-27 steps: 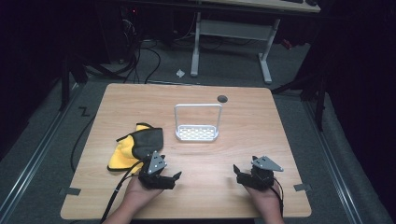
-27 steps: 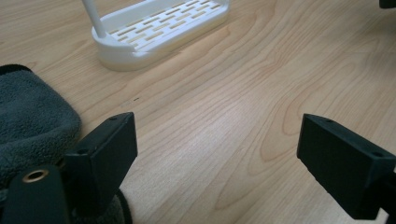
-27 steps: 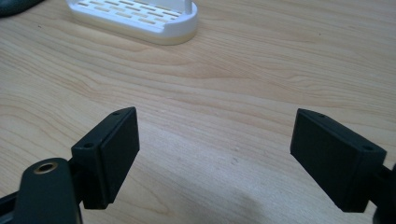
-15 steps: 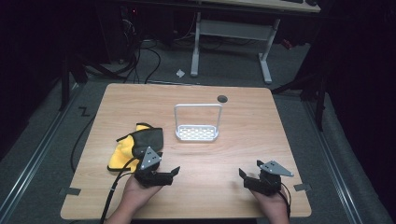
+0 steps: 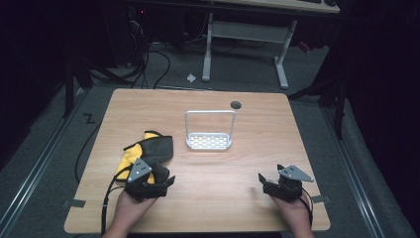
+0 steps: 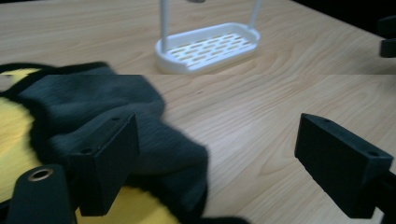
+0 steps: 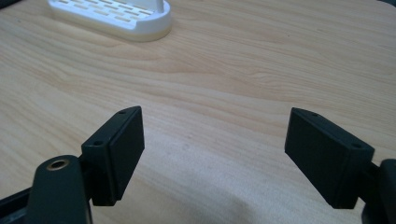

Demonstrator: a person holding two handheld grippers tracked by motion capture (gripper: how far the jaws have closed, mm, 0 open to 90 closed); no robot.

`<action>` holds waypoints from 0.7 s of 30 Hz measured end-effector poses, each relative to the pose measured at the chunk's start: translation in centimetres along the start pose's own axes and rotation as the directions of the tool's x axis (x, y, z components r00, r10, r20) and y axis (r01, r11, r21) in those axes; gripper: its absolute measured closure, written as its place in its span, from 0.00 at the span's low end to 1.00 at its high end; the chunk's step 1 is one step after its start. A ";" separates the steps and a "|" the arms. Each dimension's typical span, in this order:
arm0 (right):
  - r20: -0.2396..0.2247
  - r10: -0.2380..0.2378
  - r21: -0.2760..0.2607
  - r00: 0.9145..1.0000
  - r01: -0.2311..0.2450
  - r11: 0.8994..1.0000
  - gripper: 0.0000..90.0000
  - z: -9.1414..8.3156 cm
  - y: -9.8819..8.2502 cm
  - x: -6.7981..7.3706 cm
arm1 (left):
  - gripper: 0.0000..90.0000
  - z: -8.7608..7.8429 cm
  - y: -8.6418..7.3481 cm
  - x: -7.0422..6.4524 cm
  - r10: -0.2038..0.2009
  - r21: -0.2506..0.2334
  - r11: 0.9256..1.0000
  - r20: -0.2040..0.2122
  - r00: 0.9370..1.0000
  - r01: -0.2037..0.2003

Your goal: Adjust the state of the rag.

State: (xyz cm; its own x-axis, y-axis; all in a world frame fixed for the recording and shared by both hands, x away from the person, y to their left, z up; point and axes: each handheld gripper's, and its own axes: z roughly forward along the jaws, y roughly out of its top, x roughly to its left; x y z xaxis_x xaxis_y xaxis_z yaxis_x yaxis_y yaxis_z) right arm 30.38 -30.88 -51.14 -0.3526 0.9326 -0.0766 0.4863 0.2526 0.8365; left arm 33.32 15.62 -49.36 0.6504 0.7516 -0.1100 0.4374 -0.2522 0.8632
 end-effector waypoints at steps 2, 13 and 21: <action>0.002 -0.024 -0.002 1.000 0.024 1.000 0.23 -0.2 0.0 0.2 | 0.16 -0.6 -0.6 1.1 -0.015 0.006 1.000 -0.040 0.999 0.015; -0.055 -0.040 -0.022 0.998 0.039 0.999 0.24 0.7 0.3 0.6 | 0.32 -1.0 -1.4 3.4 -0.126 -0.035 0.992 -0.150 0.981 0.123; -0.062 -0.035 -0.012 0.997 0.034 0.999 0.28 -0.1 -0.4 0.3 | 0.75 1.3 -1.6 2.9 -0.079 0.060 0.994 -0.230 0.970 0.095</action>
State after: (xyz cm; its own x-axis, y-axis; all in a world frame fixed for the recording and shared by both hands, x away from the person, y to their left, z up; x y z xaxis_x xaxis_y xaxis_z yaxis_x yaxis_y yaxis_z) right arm 30.06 -30.73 -51.44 -0.4188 0.9053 -0.0718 0.4642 0.2814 0.8398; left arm 35.34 17.43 -51.75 0.4536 0.8891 -0.0615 0.5337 -0.2157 0.8177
